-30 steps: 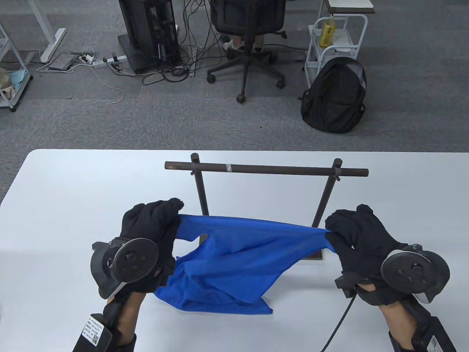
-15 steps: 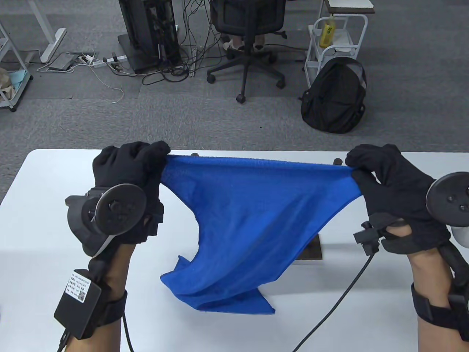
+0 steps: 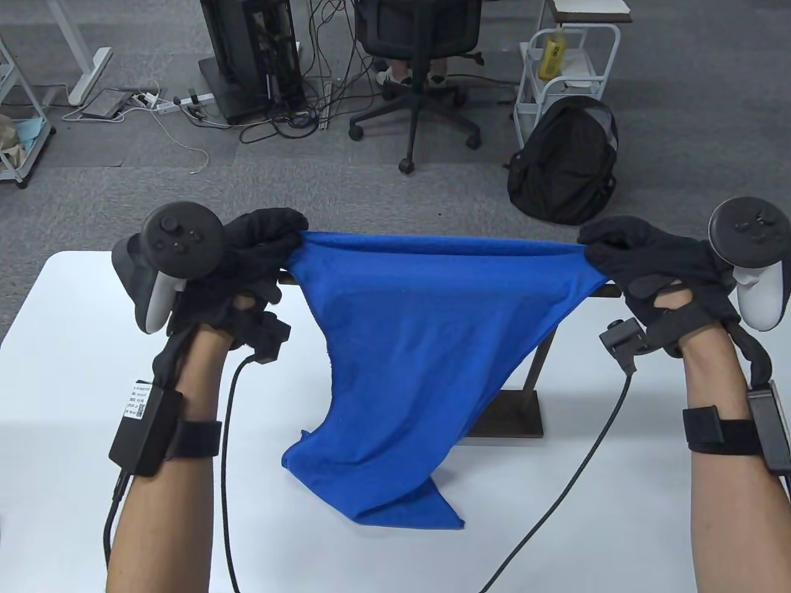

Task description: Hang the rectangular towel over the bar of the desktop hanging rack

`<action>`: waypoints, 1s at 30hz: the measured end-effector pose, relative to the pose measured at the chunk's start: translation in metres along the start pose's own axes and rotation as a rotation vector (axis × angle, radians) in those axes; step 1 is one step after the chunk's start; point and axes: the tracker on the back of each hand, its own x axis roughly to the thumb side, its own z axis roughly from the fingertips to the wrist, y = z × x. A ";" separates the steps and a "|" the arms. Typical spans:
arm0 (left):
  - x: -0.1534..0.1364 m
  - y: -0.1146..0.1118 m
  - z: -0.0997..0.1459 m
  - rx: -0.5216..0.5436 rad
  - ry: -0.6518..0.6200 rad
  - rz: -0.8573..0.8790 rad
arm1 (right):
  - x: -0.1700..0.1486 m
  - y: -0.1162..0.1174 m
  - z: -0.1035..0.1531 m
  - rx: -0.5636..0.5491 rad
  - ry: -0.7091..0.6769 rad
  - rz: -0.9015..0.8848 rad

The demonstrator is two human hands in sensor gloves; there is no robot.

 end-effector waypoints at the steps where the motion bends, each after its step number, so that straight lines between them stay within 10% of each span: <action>1: -0.008 -0.004 -0.004 -0.079 0.036 0.094 | -0.006 0.000 -0.002 0.039 0.023 -0.042; 13: -0.067 -0.056 -0.021 -0.607 0.146 0.802 | -0.065 0.020 -0.020 0.286 0.206 -0.540; 30: -0.097 -0.099 0.017 -0.584 0.216 0.751 | -0.132 0.061 -0.006 0.298 0.239 -0.574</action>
